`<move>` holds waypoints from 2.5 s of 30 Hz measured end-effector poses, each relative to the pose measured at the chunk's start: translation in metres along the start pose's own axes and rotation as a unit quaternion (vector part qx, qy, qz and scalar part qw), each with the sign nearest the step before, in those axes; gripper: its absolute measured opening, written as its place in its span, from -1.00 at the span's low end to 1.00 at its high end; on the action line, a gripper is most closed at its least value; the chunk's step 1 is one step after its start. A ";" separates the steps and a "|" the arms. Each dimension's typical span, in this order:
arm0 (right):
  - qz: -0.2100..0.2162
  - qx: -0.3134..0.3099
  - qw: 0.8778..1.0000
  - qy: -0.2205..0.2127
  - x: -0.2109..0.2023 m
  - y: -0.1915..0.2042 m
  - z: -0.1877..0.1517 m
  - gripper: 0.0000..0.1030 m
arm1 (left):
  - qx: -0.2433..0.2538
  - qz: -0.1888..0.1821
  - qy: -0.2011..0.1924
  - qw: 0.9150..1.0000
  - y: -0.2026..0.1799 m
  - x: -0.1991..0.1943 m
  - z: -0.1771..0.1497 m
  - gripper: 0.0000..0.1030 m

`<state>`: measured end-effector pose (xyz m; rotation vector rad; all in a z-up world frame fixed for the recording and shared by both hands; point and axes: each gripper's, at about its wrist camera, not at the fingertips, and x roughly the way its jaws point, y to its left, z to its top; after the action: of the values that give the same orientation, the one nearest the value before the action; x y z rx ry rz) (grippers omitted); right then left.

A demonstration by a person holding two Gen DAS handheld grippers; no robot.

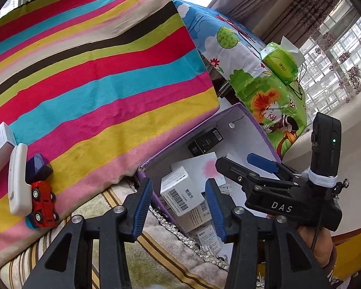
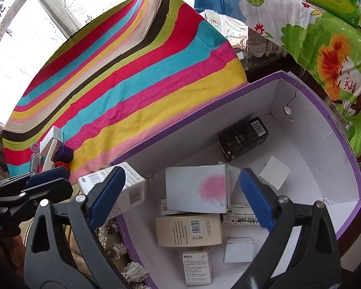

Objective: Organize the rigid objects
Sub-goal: 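Carry both boxes over the purple box and open both grippers to release, then return both open grippers to the remaining items on the blanket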

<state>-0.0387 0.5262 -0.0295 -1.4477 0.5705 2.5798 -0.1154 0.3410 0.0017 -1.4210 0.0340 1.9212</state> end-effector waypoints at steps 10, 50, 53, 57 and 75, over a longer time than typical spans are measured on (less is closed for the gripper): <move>-0.047 -0.037 0.998 -0.032 -0.015 0.010 0.003 0.91 | -0.010 0.012 -0.026 1.000 0.009 -0.018 0.000 0.07; 0.004 -0.234 0.971 -0.056 -0.036 0.208 -0.014 0.93 | -0.133 0.166 -0.150 0.965 0.211 -0.177 -0.099 0.38; 0.008 -0.233 0.972 -0.038 -0.024 0.219 -0.017 0.93 | -0.155 0.168 -0.146 0.962 0.229 -0.179 -0.102 0.38; 0.002 -0.234 0.972 -0.019 -0.007 0.231 -0.021 0.93 | -0.178 0.176 -0.136 0.958 0.252 -0.179 -0.101 0.37; -0.056 -0.298 0.952 0.035 0.056 0.295 -0.035 0.93 | -0.210 0.230 -0.057 0.949 0.325 -0.122 -0.070 0.15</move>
<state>-0.1269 0.2379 -0.0162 -1.6646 -0.3188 2.7401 -0.2269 0.0084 -0.0490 -1.6819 -0.1144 2.5050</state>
